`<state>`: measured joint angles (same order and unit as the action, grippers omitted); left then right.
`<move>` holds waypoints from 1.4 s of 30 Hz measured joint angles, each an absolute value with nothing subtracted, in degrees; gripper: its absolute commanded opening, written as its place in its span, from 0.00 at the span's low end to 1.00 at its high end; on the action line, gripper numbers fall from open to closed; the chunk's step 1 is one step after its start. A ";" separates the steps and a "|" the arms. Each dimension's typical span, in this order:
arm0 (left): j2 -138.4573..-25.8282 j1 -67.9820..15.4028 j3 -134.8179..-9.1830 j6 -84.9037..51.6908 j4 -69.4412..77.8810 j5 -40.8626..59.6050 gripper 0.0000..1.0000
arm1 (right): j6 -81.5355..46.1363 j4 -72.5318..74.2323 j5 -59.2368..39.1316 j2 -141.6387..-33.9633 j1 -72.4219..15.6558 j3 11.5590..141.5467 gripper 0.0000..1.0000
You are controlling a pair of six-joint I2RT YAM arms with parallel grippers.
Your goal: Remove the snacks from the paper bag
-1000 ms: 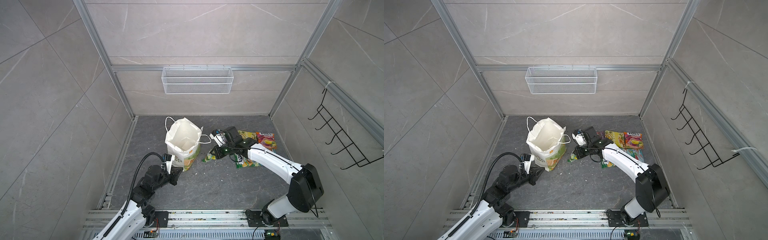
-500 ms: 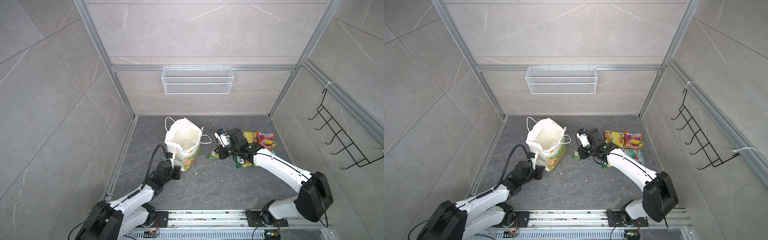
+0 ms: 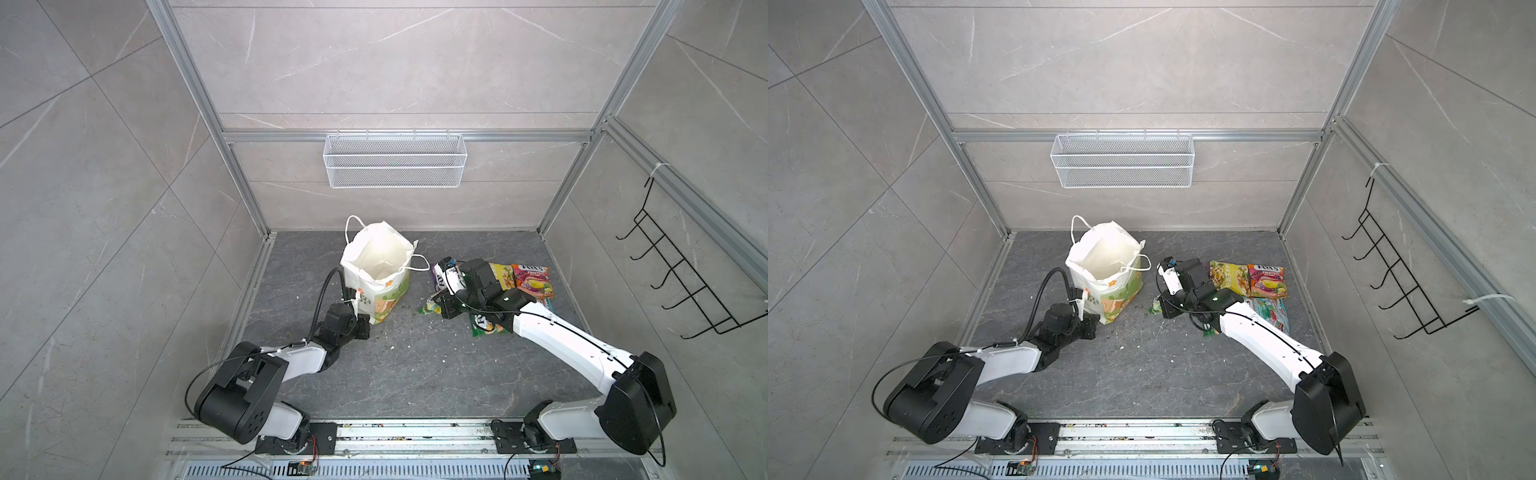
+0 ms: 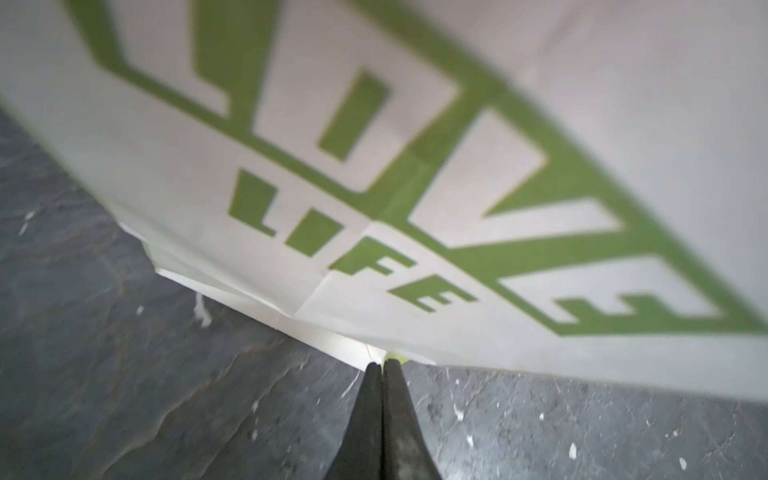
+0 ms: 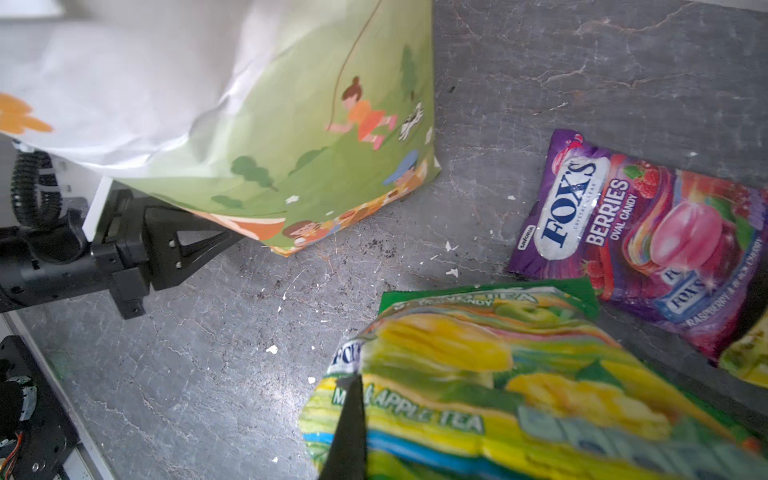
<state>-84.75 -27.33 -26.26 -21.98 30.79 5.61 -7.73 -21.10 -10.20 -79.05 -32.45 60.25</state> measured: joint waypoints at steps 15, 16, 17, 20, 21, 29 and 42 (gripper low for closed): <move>-93.27 -25.61 -33.08 -20.51 37.41 8.34 0.11 | -4.40 -24.62 -15.57 -80.12 -33.93 60.25 0.00; -91.59 -25.47 -32.47 -20.32 37.23 8.34 0.12 | -4.10 -24.53 -16.84 -80.38 -34.22 60.25 0.00; -89.27 -25.43 -31.51 -19.99 37.06 8.34 0.12 | -3.73 -24.38 -18.35 -80.88 -34.52 60.25 0.00; -79.66 -25.41 -28.42 -18.57 35.18 8.32 0.13 | -2.70 -23.44 -22.17 -82.63 -35.46 60.23 0.00; -75.96 -25.41 -27.53 -17.85 34.54 8.27 0.13 | -2.50 -22.92 -23.31 -83.26 -35.77 60.12 0.00; -59.44 -25.41 -22.63 -15.09 28.88 6.17 0.19 | -1.87 -22.13 -22.72 -87.15 -34.94 59.07 0.15; -60.03 -25.41 -23.88 -13.96 22.33 6.66 0.18 | -4.93 -37.87 -5.19 -88.51 -32.53 63.02 0.09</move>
